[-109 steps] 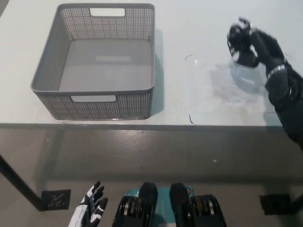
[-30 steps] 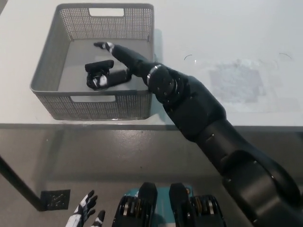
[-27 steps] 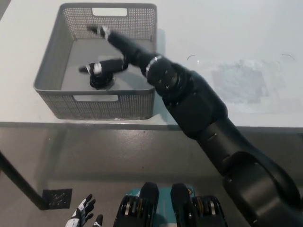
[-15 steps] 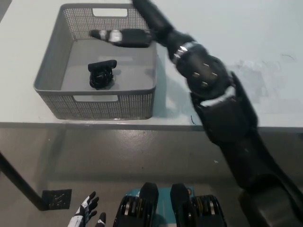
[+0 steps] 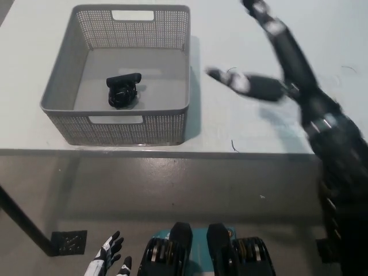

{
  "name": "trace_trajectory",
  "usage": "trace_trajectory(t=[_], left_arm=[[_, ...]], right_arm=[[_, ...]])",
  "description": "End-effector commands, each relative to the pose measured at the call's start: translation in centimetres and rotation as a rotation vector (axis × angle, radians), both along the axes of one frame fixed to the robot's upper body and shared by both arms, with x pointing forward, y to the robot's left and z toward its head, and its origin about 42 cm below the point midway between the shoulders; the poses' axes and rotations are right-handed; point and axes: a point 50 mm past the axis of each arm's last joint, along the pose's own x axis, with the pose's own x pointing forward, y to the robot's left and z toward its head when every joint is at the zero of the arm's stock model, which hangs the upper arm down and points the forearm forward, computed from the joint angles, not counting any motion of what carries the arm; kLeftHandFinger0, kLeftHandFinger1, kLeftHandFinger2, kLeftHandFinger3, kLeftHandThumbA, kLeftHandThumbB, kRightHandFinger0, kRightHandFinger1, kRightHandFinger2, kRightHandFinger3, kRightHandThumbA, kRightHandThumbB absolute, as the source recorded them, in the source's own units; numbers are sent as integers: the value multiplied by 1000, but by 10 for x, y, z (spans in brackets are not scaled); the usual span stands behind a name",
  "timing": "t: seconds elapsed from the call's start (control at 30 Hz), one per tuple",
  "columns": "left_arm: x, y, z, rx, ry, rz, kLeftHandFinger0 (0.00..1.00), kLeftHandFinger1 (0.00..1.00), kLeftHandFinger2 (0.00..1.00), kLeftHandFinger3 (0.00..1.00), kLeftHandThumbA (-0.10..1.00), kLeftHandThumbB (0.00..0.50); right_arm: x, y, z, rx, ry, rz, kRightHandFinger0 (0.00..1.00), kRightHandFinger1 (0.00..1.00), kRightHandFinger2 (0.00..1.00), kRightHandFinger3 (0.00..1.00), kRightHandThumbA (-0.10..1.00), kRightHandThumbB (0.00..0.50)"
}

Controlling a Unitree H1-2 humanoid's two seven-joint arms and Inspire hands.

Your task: Use the right hand to pick up a webcam and put it into a container on the left side

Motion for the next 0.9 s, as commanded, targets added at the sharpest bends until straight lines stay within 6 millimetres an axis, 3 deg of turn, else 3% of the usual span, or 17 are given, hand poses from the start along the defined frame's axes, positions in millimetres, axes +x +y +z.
trace_trajectory(t=[0.0,0.03,0.07,0.1,0.23,0.3,0.33,0.4,0.47,0.57,0.63,0.7,0.73,0.8,0.87], left_arm=[[15,0,9,-16,-18,-17,1000,1000,1000,1000,586,36],[15,0,10,-33,-14,-15,1000,1000,1000,1000,601,34],[18,1,10,-33,-17,-15,1000,1000,1000,1000,624,35],[19,1,10,-31,-18,-14,1000,1000,1000,1000,648,43],[23,4,9,-30,-30,-18,1000,1000,1000,1000,710,51],[23,5,9,-30,-30,-18,1000,1000,1000,1000,714,52],[23,4,10,-40,-30,-13,1000,1000,1000,1000,719,47],[24,4,10,-47,-29,-13,1000,1000,1000,1000,713,40],[25,3,11,-48,-28,-14,1000,1000,1000,1000,704,29],[25,4,11,-48,-28,-14,1000,1000,1000,1000,699,29],[30,6,14,-53,-40,-10,1000,1000,1000,1000,692,27],[30,6,14,-53,-39,-10,1000,1000,1000,1000,686,27],[32,7,15,-51,-44,-7,1000,1000,1000,1000,690,27],[34,7,16,-45,-49,-5,1000,1000,1000,1000,696,36],[34,8,16,-41,-51,-7,1000,1000,1000,1000,711,45]], right_arm=[[-99,-58,10,131,-152,58,1000,1000,1000,1000,1000,230],[-112,-67,-9,135,-115,35,1000,1000,1000,1000,1000,218],[-120,-74,-27,155,-50,13,1000,1000,1000,1000,1000,254],[-124,-77,-36,171,-19,5,1000,1000,1000,1000,1000,258],[-136,-89,-82,166,77,-34,1000,1000,1000,1000,1000,186],[-136,-89,-82,168,76,-32,1000,1000,1000,1000,1000,184],[-137,-93,-111,148,149,-40,1000,1000,1000,1000,1000,154],[-142,-95,-148,190,264,-52,1000,1000,1000,1000,1000,170],[-144,-96,-166,222,328,-52,1000,1000,1000,1000,1000,170],[-145,-96,-169,230,339,-51,1000,1000,1000,1000,1000,170],[-149,-94,-210,224,453,-86,1000,1000,1000,1000,1000,200],[-149,-95,-211,224,449,-84,1000,1000,1000,1000,1000,201],[-151,-94,-231,222,508,-90,1000,1000,1000,1000,1000,191],[-154,-95,-255,233,581,-107,1000,1000,1000,1000,1000,189],[-154,-97,-268,243,625,-119,1000,1000,1000,1000,1000,177]])
